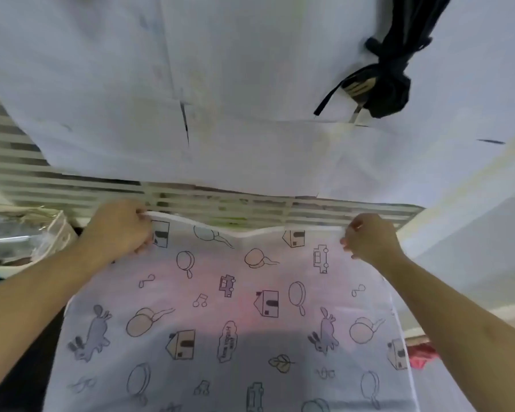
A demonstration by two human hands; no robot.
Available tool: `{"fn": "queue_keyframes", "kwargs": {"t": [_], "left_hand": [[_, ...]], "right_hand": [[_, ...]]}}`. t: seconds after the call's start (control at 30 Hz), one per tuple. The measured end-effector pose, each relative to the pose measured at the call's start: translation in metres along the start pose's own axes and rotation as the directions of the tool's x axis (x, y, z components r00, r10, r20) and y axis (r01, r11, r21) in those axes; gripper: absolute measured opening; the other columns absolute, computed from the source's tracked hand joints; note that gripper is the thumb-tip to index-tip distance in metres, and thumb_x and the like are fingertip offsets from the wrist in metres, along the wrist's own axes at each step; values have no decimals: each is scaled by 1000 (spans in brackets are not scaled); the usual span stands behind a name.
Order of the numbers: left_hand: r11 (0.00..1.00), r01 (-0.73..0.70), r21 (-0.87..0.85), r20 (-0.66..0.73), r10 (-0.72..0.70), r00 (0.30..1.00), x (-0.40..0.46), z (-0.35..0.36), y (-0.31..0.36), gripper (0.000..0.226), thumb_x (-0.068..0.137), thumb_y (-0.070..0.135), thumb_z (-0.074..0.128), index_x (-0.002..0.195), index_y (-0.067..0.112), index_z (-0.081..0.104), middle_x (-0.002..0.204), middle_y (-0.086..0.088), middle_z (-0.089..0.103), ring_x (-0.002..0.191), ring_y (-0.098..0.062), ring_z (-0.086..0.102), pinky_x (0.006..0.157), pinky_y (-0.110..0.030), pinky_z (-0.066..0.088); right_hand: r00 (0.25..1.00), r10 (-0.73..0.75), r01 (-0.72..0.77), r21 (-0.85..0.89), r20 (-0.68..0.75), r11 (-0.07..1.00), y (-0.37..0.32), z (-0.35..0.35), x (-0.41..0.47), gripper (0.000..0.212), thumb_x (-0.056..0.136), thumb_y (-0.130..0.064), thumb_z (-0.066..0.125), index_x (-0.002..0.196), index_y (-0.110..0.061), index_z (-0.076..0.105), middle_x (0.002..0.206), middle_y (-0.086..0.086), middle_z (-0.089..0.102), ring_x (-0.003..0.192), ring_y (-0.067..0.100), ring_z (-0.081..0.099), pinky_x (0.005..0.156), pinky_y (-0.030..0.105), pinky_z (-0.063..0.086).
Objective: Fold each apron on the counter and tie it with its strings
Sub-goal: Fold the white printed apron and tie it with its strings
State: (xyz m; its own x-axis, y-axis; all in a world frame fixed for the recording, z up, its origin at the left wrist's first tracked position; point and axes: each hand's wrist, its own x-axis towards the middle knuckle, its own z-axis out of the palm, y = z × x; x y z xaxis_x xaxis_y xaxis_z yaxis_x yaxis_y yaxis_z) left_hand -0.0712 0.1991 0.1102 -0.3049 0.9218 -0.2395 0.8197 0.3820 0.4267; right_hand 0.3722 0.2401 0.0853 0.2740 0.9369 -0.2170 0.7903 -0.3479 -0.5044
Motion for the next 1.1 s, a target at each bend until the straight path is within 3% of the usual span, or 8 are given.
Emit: {"fn": "queue_keyframes", "kwargs": {"t": [0.1,0.3,0.4,0.47,0.63,0.83,0.97,1.1], "left_hand": [[967,73,-243,-51,-88,995,15,55,-19,7,97,12,62,100,18,63,91,-4,74,68,-11,61,56,-26,46],[945,-27,-326,51,46,998,32,159,-64,97,83,26,80,149,52,14,157,-1,45,126,-30,58,99,-51,55],[942,-89,-325,142,141,980,23,219,-77,98,94,39,74,158,47,1,170,4,21,150,-21,33,123,-49,29],[976,-198,-91,126,209,970,22,254,-92,85,100,62,49,163,40,-4,174,3,9,158,-24,18,128,-57,14],[878,-301,372,53,304,951,52,296,-135,79,95,72,-10,164,34,-14,173,1,-17,160,-22,-16,131,-52,-2],[863,-360,354,-38,398,917,62,297,-141,83,94,77,7,167,38,7,175,8,2,161,-15,1,130,-40,-2],[849,-417,324,-163,484,860,41,292,-141,73,95,62,30,152,21,47,164,-6,39,148,-29,38,124,-49,28],[836,-467,288,-141,520,843,-39,298,-131,56,103,47,44,156,31,38,171,2,16,156,-24,19,125,-44,22]], "right_hand": [[998,-41,41,2,53,999,24,49,11,40,94,-15,56,133,-13,51,120,0,70,91,21,65,79,37,59],[940,-301,307,-10,163,952,69,144,10,108,92,-19,72,162,-38,-7,171,-4,21,135,35,54,106,49,49],[928,-352,371,-244,120,896,96,201,-4,102,98,-43,62,161,-46,-19,175,-6,-11,161,33,4,123,69,16],[943,-306,333,-303,133,893,110,232,-9,83,102,-56,42,158,-52,-20,173,-8,-20,161,30,-12,122,73,4],[949,-305,309,-412,79,857,136,272,7,66,99,-71,3,159,-52,-18,173,-9,-17,160,23,-17,126,65,-2],[956,-294,269,-461,17,846,139,274,11,73,91,-79,-2,159,-55,-12,174,-14,-9,161,22,-6,128,59,5],[961,-272,224,-457,-41,861,143,277,13,73,95,-79,8,162,-51,1,175,-11,4,161,28,5,128,57,8],[936,-315,216,-453,-156,865,140,277,6,66,97,-68,21,154,-37,35,165,9,35,149,38,31,124,58,21]]}}
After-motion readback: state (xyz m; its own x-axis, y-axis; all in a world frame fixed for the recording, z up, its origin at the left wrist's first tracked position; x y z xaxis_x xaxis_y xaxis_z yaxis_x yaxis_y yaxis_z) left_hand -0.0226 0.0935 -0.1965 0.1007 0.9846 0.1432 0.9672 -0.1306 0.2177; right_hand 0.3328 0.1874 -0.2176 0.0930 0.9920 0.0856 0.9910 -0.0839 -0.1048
